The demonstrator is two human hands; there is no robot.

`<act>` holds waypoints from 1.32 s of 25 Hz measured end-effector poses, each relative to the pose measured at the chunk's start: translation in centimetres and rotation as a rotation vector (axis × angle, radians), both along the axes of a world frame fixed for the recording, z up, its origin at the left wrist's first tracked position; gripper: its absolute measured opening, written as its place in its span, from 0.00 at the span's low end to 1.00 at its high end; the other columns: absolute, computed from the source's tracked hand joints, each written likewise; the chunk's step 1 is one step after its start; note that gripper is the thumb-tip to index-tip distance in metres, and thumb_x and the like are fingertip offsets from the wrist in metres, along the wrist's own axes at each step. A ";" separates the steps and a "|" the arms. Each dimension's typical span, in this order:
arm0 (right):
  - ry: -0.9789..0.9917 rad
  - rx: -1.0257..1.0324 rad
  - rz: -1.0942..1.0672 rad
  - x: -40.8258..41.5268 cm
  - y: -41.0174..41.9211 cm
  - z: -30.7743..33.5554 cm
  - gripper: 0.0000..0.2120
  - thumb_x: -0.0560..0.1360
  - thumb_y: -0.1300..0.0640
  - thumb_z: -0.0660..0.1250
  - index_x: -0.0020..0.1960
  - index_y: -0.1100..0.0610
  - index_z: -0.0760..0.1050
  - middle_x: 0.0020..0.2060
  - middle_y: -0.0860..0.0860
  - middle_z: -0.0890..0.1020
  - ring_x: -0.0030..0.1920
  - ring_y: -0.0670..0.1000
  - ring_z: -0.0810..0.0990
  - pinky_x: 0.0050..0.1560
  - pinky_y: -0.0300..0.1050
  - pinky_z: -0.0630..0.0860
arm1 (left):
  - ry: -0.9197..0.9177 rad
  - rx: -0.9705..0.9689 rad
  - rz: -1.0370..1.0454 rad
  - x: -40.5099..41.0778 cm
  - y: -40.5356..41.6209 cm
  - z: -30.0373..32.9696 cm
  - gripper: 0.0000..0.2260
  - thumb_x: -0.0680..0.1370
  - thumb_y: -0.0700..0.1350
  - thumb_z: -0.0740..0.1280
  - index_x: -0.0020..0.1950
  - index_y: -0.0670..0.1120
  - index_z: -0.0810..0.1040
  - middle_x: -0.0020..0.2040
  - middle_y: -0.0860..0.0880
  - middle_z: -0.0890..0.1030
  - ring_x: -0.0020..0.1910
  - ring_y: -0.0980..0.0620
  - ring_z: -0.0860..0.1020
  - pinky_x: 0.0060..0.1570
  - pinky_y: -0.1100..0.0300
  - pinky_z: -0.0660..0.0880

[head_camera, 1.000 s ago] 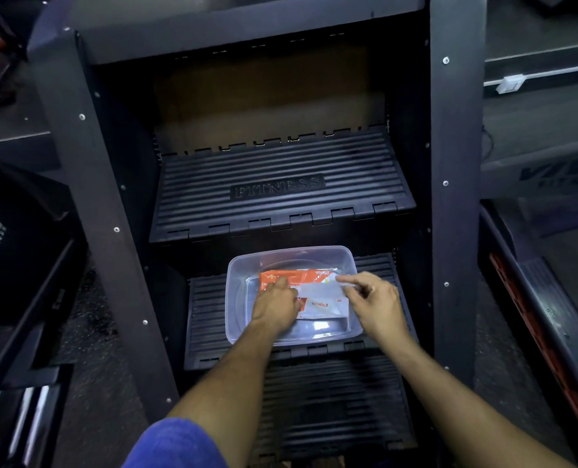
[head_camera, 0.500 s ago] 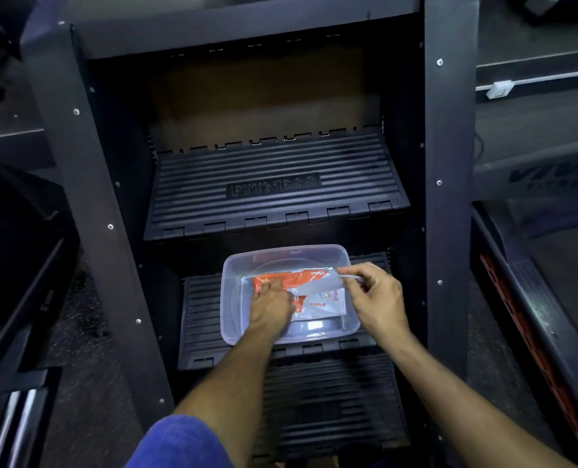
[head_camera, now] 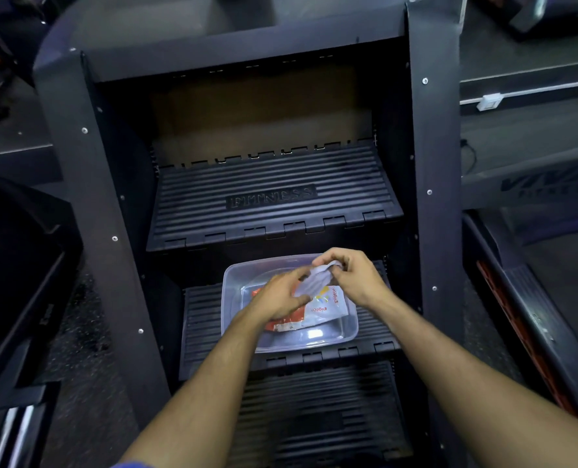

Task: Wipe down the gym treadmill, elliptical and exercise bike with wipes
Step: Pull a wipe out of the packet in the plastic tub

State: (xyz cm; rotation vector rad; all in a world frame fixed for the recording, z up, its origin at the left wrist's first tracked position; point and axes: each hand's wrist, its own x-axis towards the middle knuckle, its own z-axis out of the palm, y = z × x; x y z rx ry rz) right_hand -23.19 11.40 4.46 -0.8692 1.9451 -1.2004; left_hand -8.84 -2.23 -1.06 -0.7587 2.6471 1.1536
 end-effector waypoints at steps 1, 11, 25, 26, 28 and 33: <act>-0.017 0.016 0.001 -0.2 0.0 0.0 0.22 0.76 0.74 0.57 0.48 0.52 0.84 0.45 0.47 0.86 0.48 0.50 0.85 0.49 0.43 0.82 | 0.017 -0.040 -0.013 -0.2 -0.1 0.4 0.16 0.78 0.48 0.71 0.65 0.53 0.80 0.59 0.52 0.83 0.57 0.50 0.78 0.59 0.49 0.75; -0.101 0.223 0.026 0.6 1.5 -1.1 0.17 0.75 0.66 0.61 0.59 0.50 0.76 0.46 0.49 0.79 0.38 0.45 0.78 0.38 0.39 0.75 | 0.250 0.225 0.230 2.1 1.4 1.8 0.03 0.79 0.47 0.72 0.47 0.50 0.84 0.42 0.52 0.85 0.42 0.52 0.82 0.46 0.58 0.77; -0.088 0.333 0.101 4.5 1.0 -4.0 0.07 0.80 0.59 0.66 0.44 0.52 0.76 0.43 0.55 0.85 0.43 0.57 0.86 0.43 0.53 0.84 | 0.183 0.204 0.351 3.0 1.9 2.1 0.13 0.75 0.36 0.70 0.55 0.52 0.80 0.51 0.58 0.83 0.45 0.59 0.81 0.42 0.67 0.77; -0.118 0.338 0.083 4.6 1.1 -4.0 0.07 0.80 0.60 0.64 0.44 0.54 0.75 0.44 0.55 0.83 0.43 0.56 0.86 0.42 0.49 0.84 | 0.137 0.214 0.319 3.5 1.9 1.2 0.15 0.77 0.37 0.70 0.59 0.53 0.79 0.54 0.59 0.82 0.50 0.59 0.81 0.48 0.66 0.77; -0.192 0.334 0.086 4.5 1.4 -4.0 0.09 0.81 0.63 0.61 0.43 0.55 0.74 0.44 0.52 0.81 0.45 0.53 0.83 0.49 0.49 0.84 | -0.018 0.235 0.217 4.3 2.3 -0.7 0.17 0.78 0.45 0.72 0.65 0.56 0.76 0.58 0.59 0.80 0.56 0.53 0.81 0.55 0.59 0.78; -0.306 0.278 -0.011 4.1 1.7 -5.0 0.10 0.83 0.59 0.57 0.49 0.58 0.76 0.50 0.59 0.82 0.51 0.56 0.84 0.51 0.55 0.84 | -0.214 0.214 -0.008 4.7 3.0 -2.7 0.33 0.76 0.60 0.71 0.79 0.60 0.63 0.72 0.58 0.71 0.68 0.54 0.72 0.66 0.57 0.68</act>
